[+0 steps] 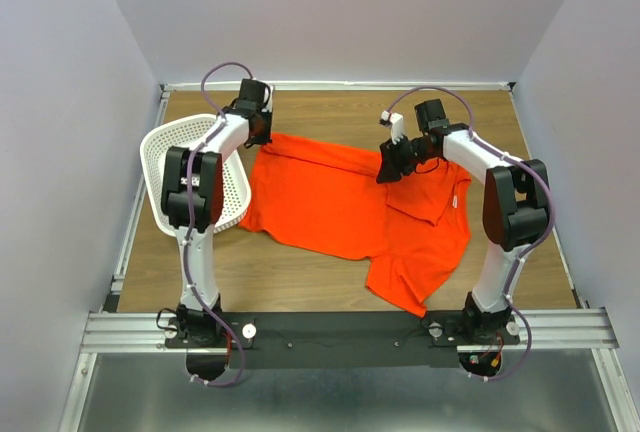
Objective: Fold and stack the t-shirts
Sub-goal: Fold the tshirt
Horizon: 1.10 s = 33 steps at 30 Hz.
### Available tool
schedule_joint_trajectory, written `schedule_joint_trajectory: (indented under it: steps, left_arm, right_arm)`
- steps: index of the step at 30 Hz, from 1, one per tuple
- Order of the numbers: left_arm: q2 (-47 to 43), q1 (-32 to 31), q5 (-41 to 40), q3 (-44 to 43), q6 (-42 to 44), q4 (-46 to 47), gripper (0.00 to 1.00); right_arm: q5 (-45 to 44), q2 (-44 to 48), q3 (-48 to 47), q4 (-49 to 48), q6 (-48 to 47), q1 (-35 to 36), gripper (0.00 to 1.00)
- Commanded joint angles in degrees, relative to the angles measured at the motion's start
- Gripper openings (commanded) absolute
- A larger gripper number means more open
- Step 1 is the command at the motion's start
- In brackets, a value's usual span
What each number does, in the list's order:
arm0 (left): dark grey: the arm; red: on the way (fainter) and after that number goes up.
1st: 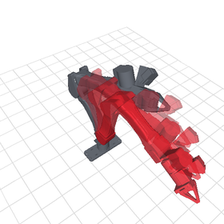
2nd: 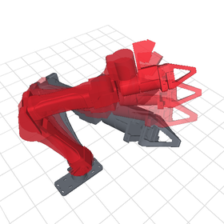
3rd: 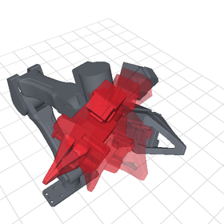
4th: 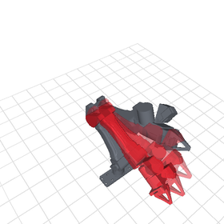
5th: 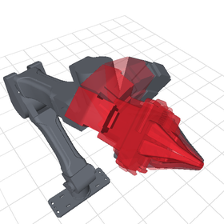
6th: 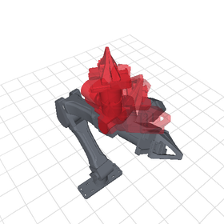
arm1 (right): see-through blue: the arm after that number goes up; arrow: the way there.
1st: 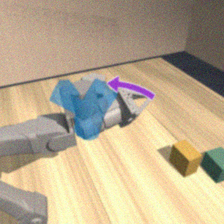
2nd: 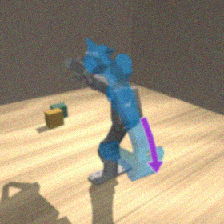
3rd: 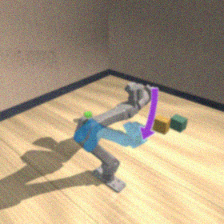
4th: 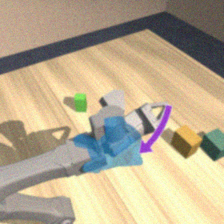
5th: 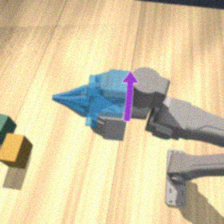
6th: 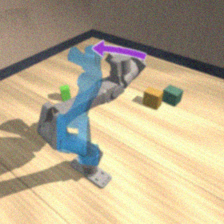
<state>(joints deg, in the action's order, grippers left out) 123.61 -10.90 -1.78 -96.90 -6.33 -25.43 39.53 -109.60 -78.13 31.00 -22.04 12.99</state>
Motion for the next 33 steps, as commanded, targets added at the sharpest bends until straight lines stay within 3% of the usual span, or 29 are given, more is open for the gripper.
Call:
schedule_joint_trajectory:
  steps: [1,9,11,14,17,24,33]
  left_arm:
    - [-5.7,-0.2,0.9,3.1,-0.7,2.4,0.02]
    - [-9.2,-0.3,1.2,9.6,-1.2,3.2,0.04]
    - [-9.5,-0.3,0.6,10.3,-1.6,3.0,0.1]
    - [-10.9,-0.2,-0.5,12.1,-2.4,3.3,0.33]
    - [-13.2,-0.3,-2.9,12.4,-3.2,3.5,0.42]
    - [-18.4,-0.3,-0.1,11.7,-3.0,6.1,0.47]
    - [-5.7,-0.2,-0.1,1.0,-1.9,-0.7,0.48]
  right_arm:
    - [0.5,0.1,0.5,-0.3,0.1,-0.4,0.52]
    - [0.1,0.1,0.4,-0.2,0.0,-0.4,0.52]
    - [0.1,0.2,0.4,-0.2,0.1,-0.4,0.52]
    - [0.1,0.4,0.3,-0.2,0.2,-0.4,0.52]
    - [0.2,0.4,0.3,-0.2,0.2,-0.4,0.52]
    - [0.5,0.5,0.2,-0.1,0.3,-0.4,0.52]
    - [0.6,0.5,0.3,0.0,0.2,-0.8,0.52]
